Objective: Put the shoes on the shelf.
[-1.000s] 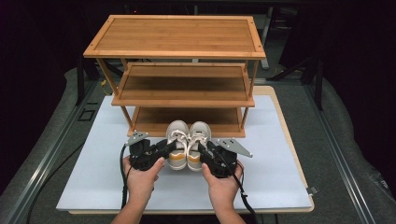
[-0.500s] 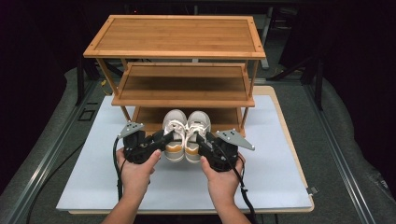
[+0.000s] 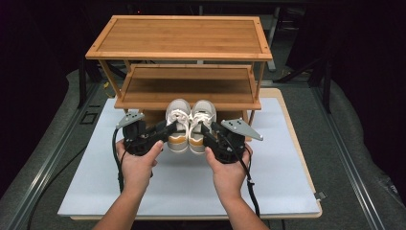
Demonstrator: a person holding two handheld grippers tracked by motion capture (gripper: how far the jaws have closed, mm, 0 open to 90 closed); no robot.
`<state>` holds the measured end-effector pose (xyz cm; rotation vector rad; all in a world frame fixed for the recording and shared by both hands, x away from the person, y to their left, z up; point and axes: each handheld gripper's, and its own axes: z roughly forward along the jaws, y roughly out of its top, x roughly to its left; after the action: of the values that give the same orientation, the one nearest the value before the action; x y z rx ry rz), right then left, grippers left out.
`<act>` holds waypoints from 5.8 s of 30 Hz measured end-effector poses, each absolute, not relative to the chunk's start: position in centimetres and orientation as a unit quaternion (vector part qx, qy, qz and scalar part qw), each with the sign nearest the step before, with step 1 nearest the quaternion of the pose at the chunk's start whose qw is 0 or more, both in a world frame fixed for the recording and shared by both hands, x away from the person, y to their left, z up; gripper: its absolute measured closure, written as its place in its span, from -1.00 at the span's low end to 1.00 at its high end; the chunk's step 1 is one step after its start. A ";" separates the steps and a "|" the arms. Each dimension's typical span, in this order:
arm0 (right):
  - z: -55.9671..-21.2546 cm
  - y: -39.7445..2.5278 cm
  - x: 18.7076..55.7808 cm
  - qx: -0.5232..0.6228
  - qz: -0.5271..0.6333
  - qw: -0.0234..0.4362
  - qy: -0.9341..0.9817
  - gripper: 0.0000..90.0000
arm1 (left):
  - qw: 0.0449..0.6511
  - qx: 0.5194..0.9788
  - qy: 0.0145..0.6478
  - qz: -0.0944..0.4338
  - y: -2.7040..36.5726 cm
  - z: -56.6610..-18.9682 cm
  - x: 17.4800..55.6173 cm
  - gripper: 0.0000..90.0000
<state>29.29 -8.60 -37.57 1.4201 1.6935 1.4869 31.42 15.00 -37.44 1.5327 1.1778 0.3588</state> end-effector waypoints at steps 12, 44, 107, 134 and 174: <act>-37.1 -8.7 30.6 0.518 0.540 0.239 0.619 0.41 | 0.555 0.648 0.499 0.153 14.8 -36.9 32.9 0.30; -35.7 -8.6 38.5 0.525 0.528 0.235 0.625 0.41 | 0.553 0.639 0.515 0.141 14.7 -35.9 40.7 0.30; -33.5 -9.5 40.4 0.525 0.511 0.242 0.636 0.31 | 0.537 0.648 0.526 0.122 16.5 -33.8 42.5 0.40; -36.4 -10.6 41.0 0.521 0.490 0.243 0.655 1.00 | 0.535 0.657 0.520 0.113 16.8 -36.8 43.1 1.00; -36.5 -10.6 45.0 0.531 0.491 0.237 0.648 1.00 | 0.534 0.654 0.521 0.127 15.6 -36.9 46.6 1.00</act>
<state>44.98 -10.56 -36.48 1.4568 1.7763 1.3472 46.57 15.56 -36.94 1.5585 1.2421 0.3018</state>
